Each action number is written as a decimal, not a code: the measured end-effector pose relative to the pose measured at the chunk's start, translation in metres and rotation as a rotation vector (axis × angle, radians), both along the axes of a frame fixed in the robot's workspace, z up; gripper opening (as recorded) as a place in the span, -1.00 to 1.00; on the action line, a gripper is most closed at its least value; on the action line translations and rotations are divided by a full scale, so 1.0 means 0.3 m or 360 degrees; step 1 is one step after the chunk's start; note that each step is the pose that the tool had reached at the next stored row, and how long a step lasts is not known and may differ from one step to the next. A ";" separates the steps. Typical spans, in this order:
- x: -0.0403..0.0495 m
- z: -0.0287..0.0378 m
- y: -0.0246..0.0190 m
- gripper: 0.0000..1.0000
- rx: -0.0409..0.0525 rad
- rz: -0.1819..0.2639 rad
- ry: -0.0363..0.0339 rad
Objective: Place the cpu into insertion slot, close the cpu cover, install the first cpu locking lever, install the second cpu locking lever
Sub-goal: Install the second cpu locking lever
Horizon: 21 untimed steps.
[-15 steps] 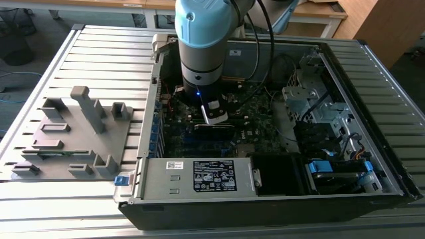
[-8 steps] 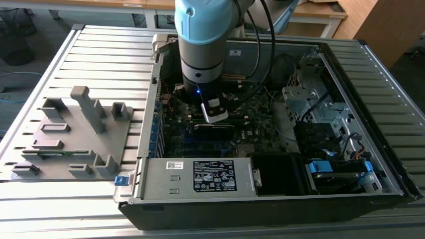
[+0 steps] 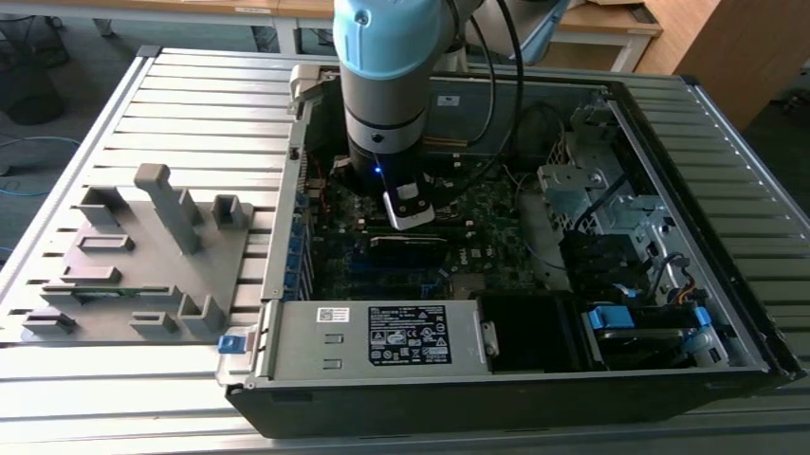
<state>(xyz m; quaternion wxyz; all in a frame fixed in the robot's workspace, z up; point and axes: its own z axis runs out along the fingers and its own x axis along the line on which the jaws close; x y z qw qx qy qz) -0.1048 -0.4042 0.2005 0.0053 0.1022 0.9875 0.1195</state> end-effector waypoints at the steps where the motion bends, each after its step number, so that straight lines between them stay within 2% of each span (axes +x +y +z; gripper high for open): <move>1: 0.000 -0.001 0.002 -0.80 0.0000 0.0000 0.0000; 10: 0.000 -0.018 0.030 -0.80 0.0000 -0.0002 0.0000; 19: 0.000 -0.034 0.031 -0.80 -0.0001 -0.0002 0.0001; 21: 0.001 -0.036 0.031 -0.80 -0.0005 -0.0002 0.0000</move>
